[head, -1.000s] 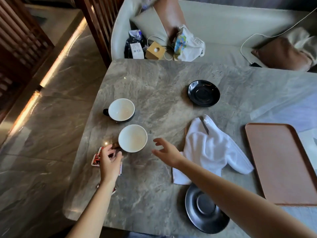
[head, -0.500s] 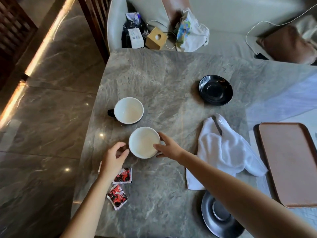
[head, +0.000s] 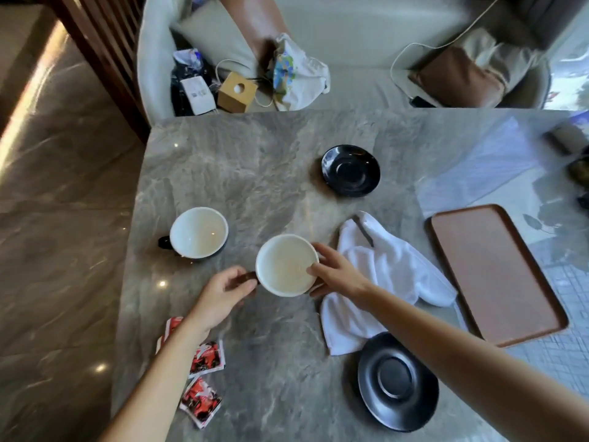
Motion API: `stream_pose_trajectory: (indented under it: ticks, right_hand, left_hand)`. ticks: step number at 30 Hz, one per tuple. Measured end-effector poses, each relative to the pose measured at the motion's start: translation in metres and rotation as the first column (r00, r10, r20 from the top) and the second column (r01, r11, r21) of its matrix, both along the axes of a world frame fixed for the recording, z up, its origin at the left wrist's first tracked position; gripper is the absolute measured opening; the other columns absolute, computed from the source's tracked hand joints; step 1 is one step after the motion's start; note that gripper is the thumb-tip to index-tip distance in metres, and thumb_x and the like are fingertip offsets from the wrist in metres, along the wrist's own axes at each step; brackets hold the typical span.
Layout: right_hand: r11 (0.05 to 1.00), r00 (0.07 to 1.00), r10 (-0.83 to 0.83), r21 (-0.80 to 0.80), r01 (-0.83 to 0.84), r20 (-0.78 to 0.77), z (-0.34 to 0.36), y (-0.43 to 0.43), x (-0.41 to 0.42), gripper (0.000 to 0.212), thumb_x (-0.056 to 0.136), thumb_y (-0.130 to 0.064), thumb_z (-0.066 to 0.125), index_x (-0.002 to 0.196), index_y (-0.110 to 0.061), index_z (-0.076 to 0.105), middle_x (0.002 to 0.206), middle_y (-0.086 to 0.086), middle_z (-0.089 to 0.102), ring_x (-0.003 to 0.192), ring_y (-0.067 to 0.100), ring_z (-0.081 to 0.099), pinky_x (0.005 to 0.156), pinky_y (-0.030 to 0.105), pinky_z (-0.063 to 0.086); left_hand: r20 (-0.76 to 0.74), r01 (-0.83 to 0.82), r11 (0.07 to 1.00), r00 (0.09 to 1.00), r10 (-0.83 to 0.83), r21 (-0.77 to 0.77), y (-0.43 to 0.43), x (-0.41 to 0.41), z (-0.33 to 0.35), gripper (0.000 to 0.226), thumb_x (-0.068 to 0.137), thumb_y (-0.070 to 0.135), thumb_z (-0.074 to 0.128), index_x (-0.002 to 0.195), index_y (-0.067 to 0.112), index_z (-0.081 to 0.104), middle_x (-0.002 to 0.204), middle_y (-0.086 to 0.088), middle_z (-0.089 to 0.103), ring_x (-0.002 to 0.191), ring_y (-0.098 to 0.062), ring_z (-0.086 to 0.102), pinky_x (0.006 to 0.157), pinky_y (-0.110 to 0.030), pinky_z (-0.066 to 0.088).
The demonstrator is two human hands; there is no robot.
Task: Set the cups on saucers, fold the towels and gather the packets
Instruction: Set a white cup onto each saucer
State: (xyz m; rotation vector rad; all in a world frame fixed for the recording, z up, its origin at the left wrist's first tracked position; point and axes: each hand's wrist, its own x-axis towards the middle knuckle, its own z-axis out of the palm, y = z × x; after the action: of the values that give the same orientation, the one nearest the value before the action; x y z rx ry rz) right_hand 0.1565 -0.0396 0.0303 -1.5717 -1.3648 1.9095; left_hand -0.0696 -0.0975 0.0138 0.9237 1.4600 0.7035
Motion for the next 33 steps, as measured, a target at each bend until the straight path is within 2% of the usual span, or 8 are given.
stream_pose_trajectory:
  ticks: [5, 9, 12, 15, 20, 24, 29, 33]
  right_hand:
    - [0.974, 0.979, -0.205, 0.100, 0.204, -0.004, 0.016, 0.034, 0.043, 0.036, 0.092, -0.002, 0.043, 0.120, -0.025, 0.047, 0.091, 0.005, 0.058, 0.064, 0.019, 0.059, 0.057, 0.027, 0.057]
    - [0.927, 0.944, -0.328, 0.177, 0.330, -0.043, 0.012, 0.071, 0.067, 0.042, 0.091, -0.002, 0.040, 0.124, -0.026, 0.047, 0.094, 0.008, 0.058, 0.068, 0.020, 0.059, 0.060, 0.029, 0.057]
    - [0.904, 0.922, -0.381, 0.182, 0.387, -0.070, 0.010, 0.106, 0.082, 0.046, 0.089, -0.001, 0.037, 0.125, -0.027, 0.049, 0.093, 0.006, 0.057, 0.067, 0.019, 0.057, 0.057, 0.027, 0.055]
    - [0.897, 0.913, -0.398, 0.174, 0.407, -0.085, 0.001, 0.140, 0.096, 0.047, 0.089, -0.001, 0.036, 0.127, -0.026, 0.049, 0.096, 0.007, 0.055, 0.071, 0.020, 0.054, 0.054, 0.024, 0.054]
    - [0.908, 0.925, -0.375, 0.178, 0.379, -0.058, -0.022, 0.188, 0.110, 0.048, 0.091, -0.003, 0.036, 0.133, -0.025, 0.044, 0.109, 0.003, 0.053, 0.091, 0.019, 0.056, 0.057, 0.024, 0.057]
    - [0.917, 0.931, -0.364, 0.171, 0.361, -0.016, -0.036, 0.207, 0.114, 0.048, 0.091, -0.006, 0.037, 0.135, -0.024, 0.041, 0.121, 0.008, 0.051, 0.104, 0.027, 0.056, 0.059, 0.032, 0.057]
    - [0.938, 0.957, -0.290, 0.209, 0.278, 0.030, -0.053, 0.222, 0.119, 0.048, 0.090, -0.007, 0.038, 0.137, -0.017, 0.038, 0.130, 0.019, 0.045, 0.097, 0.037, 0.059, 0.048, 0.028, 0.057]
    - [0.948, 0.969, -0.243, 0.221, 0.228, 0.042, -0.060, 0.230, 0.122, 0.048, 0.093, -0.006, 0.038, 0.139, -0.013, 0.034, 0.124, 0.021, 0.050, 0.065, 0.022, 0.063, 0.056, 0.036, 0.059]
  left_hand:
    - [0.121, -0.134, 0.990, 0.985, 0.126, 0.055, 0.062, 0.060, 0.016, 0.016, 0.089, 0.005, 0.057, 0.100, 0.010, 0.047, 0.084, -0.003, 0.064, 0.058, 0.000, 0.064, 0.050, -0.010, 0.044]
    - [0.201, -0.358, 0.934, 0.913, 0.355, -0.025, 0.114, 0.116, 0.018, 0.021, 0.090, 0.012, 0.057, 0.106, 0.015, 0.043, 0.088, 0.003, 0.063, 0.069, -0.008, 0.062, 0.063, -0.023, 0.043]
    - [0.250, -0.402, 0.912, 0.878, 0.408, -0.077, 0.152, 0.145, 0.020, 0.018, 0.092, 0.015, 0.054, 0.104, 0.017, 0.041, 0.091, -0.001, 0.062, 0.075, -0.012, 0.062, 0.066, -0.025, 0.044]
    - [0.236, -0.365, 0.927, 0.897, 0.374, -0.082, 0.185, 0.157, 0.014, 0.020, 0.091, 0.018, 0.056, 0.104, 0.019, 0.041, 0.106, -0.006, 0.064, 0.088, -0.020, 0.064, 0.071, -0.028, 0.047]
    - [0.219, -0.399, 0.916, 0.890, 0.400, -0.050, 0.225, 0.178, -0.001, 0.028, 0.089, 0.006, 0.056, 0.107, 0.015, 0.038, 0.092, 0.004, 0.059, 0.064, -0.003, 0.062, 0.068, -0.020, 0.049]
    - [0.207, -0.450, 0.890, 0.866, 0.455, -0.073, 0.242, 0.186, -0.015, 0.030, 0.088, 0.003, 0.057, 0.111, 0.012, 0.039, 0.109, -0.008, 0.059, 0.075, -0.012, 0.061, 0.075, -0.025, 0.050]
    - [0.159, -0.518, 0.852, 0.838, 0.522, -0.074, 0.253, 0.193, -0.027, 0.036, 0.087, 0.003, 0.058, 0.119, 0.005, 0.044, 0.124, -0.018, 0.055, 0.083, -0.020, 0.062, 0.072, -0.024, 0.051]
    - [0.119, -0.528, 0.848, 0.840, 0.529, -0.043, 0.260, 0.195, -0.033, 0.041, 0.087, 0.003, 0.059, 0.125, 0.001, 0.044, 0.128, -0.022, 0.054, 0.097, -0.027, 0.060, 0.072, -0.024, 0.051]
